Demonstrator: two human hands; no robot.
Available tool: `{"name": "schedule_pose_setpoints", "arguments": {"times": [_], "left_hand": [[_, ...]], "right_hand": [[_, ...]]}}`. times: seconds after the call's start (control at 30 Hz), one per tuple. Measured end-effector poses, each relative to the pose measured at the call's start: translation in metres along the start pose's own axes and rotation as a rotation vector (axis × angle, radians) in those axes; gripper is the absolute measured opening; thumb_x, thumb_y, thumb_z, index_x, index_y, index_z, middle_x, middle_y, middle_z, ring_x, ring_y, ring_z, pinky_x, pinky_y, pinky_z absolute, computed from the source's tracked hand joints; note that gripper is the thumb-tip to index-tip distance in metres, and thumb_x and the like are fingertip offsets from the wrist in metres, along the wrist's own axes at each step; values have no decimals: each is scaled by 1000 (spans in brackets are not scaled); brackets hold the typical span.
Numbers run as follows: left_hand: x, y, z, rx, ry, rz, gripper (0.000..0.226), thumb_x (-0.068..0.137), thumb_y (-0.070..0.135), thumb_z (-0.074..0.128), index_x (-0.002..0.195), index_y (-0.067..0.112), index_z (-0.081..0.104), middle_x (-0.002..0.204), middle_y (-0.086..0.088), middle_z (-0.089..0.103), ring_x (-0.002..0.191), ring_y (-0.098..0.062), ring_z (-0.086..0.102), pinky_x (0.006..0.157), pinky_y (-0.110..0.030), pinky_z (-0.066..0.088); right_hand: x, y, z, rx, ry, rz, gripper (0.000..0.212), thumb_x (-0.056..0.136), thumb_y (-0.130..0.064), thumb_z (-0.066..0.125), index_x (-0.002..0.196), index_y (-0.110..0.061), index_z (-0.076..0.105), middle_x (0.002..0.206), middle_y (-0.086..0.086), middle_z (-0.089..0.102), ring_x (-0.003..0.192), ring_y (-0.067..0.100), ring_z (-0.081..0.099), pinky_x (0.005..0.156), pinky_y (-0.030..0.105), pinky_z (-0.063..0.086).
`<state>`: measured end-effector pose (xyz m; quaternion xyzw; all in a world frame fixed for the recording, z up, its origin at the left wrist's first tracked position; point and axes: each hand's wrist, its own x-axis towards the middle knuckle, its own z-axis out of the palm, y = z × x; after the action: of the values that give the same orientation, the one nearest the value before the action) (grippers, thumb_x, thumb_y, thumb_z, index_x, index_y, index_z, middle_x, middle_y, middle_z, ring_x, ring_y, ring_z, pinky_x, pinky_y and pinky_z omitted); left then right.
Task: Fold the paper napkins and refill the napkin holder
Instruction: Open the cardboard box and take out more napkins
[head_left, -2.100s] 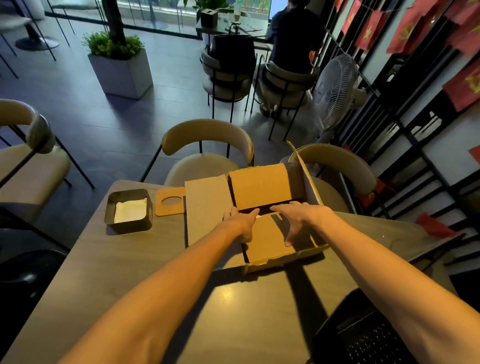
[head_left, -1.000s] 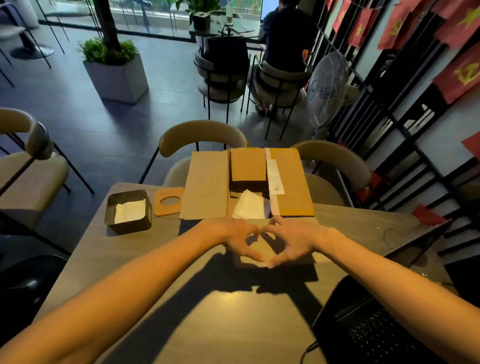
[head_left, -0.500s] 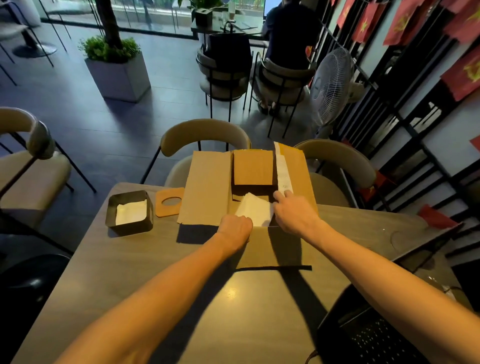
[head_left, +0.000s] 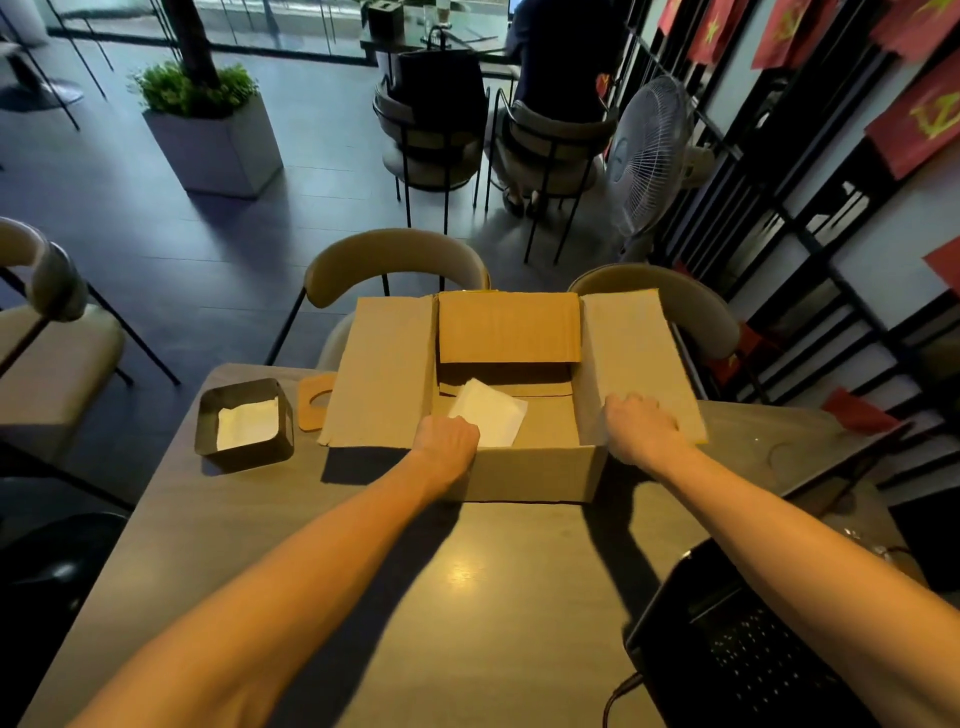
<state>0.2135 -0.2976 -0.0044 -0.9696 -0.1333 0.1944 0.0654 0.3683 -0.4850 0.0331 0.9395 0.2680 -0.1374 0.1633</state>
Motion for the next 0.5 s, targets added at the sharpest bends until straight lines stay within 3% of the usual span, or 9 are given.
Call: {"name": "schedule_pose_setpoints", "arguments": {"times": [0.13, 0.27, 0.3, 0.37, 0.43, 0.5], "left_hand": [[0, -4, 4, -91, 10, 3, 27, 96, 27, 61, 120, 14, 59, 112, -6, 66, 99, -22, 66, 83, -33, 53], [2, -6, 10, -139, 21, 16, 26, 97, 24, 60, 121, 14, 59, 113, -8, 67, 99, -24, 67, 86, -37, 55], [2, -7, 11, -145, 21, 24, 26, 97, 25, 60, 121, 14, 60, 113, -8, 67, 99, -24, 67, 86, -37, 55], [3, -8, 9, -183, -5, 31, 27, 95, 27, 63, 119, 14, 60, 112, -8, 67, 98, -24, 67, 87, -37, 55], [6, -12, 3, -278, -71, 19, 33, 90, 30, 70, 117, 13, 62, 110, -7, 67, 99, -24, 65, 87, -36, 54], [11, -19, -8, -441, -183, -10, 43, 83, 33, 78, 118, 13, 62, 112, -5, 66, 101, -23, 63, 85, -33, 51]], "right_hand": [[13, -2, 10, 314, -155, 3, 39, 99, -23, 58, 134, -8, 49, 126, 14, 62, 113, 32, 62, 89, 38, 51], [30, -7, 21, 410, -201, -71, 21, 94, -27, 67, 113, -18, 62, 111, 6, 69, 93, 21, 67, 67, 27, 53], [33, -9, 23, 447, -208, -81, 19, 92, -29, 70, 108, -21, 64, 108, 4, 69, 87, 18, 66, 64, 27, 55], [35, -12, 21, 442, -217, -52, 19, 91, -29, 71, 107, -20, 65, 107, 5, 69, 88, 20, 66, 72, 34, 60], [35, -13, 11, 285, -112, -11, 29, 90, -29, 71, 113, -13, 65, 111, 8, 69, 99, 25, 67, 83, 37, 57], [36, -16, -1, 118, 128, -3, 40, 86, -29, 74, 118, -10, 60, 115, 11, 66, 105, 29, 65, 86, 38, 55]]}}
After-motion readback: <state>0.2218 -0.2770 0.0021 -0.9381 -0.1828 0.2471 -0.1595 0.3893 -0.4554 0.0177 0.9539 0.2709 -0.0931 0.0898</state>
